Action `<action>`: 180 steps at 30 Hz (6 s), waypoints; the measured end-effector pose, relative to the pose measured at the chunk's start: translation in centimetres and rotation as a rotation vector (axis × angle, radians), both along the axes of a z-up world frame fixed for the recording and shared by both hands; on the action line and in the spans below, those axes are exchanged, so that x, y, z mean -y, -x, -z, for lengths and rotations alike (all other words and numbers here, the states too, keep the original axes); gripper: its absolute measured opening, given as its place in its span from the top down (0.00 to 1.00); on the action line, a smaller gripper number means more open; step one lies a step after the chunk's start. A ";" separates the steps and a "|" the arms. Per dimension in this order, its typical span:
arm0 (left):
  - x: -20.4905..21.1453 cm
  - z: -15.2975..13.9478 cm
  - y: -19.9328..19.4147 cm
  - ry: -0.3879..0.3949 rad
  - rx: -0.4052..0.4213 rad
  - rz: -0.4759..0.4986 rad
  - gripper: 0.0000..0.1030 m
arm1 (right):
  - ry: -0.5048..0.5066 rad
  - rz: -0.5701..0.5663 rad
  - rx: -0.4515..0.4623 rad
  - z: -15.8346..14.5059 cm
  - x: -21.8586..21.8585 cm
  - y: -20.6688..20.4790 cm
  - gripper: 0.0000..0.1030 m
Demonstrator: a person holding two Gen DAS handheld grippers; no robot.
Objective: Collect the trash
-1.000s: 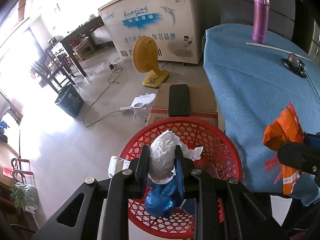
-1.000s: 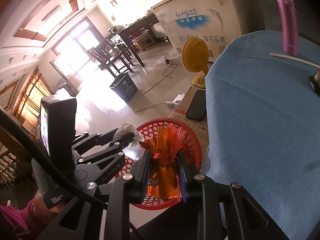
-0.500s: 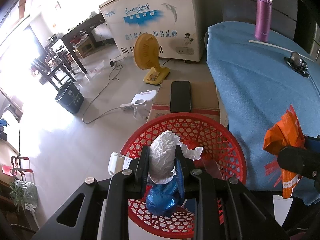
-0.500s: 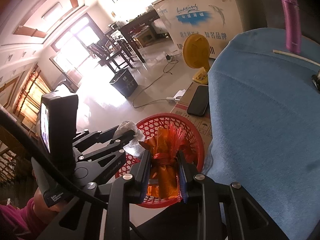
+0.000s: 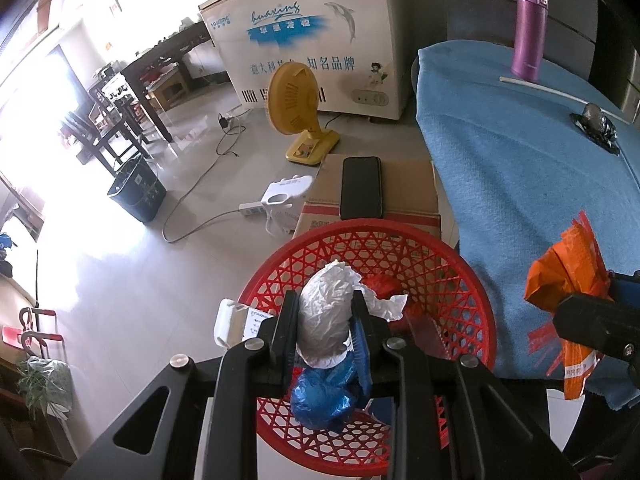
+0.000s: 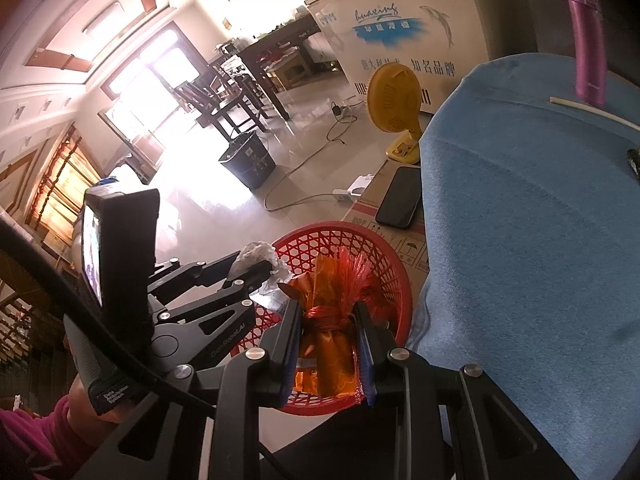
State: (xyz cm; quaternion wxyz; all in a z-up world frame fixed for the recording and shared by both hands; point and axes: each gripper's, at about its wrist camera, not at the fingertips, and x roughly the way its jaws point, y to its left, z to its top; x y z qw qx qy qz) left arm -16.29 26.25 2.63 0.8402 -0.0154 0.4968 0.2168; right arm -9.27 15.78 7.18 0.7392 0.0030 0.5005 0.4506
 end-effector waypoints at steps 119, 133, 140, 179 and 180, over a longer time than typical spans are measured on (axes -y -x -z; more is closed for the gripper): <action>23.8 -11.2 -4.6 -0.154 0.203 0.575 0.32 | -0.071 0.743 0.176 -4.9 27.9 -4.5 0.70; 31.5 -12.3 -4.6 -0.205 0.208 0.759 0.32 | -0.140 0.895 0.228 -6.0 35.4 -3.0 0.36; 34.1 -12.6 -4.9 -0.222 0.208 0.811 0.32 | -0.131 0.950 0.282 -6.6 37.8 -2.6 0.36; 23.5 -6.4 -20.9 -0.106 0.055 0.629 0.32 | -0.175 0.928 -0.010 -0.9 35.2 -14.5 0.37; 23.7 -6.0 -22.3 -0.081 0.053 0.652 0.32 | -0.173 0.929 -0.011 -0.7 35.1 -14.7 0.37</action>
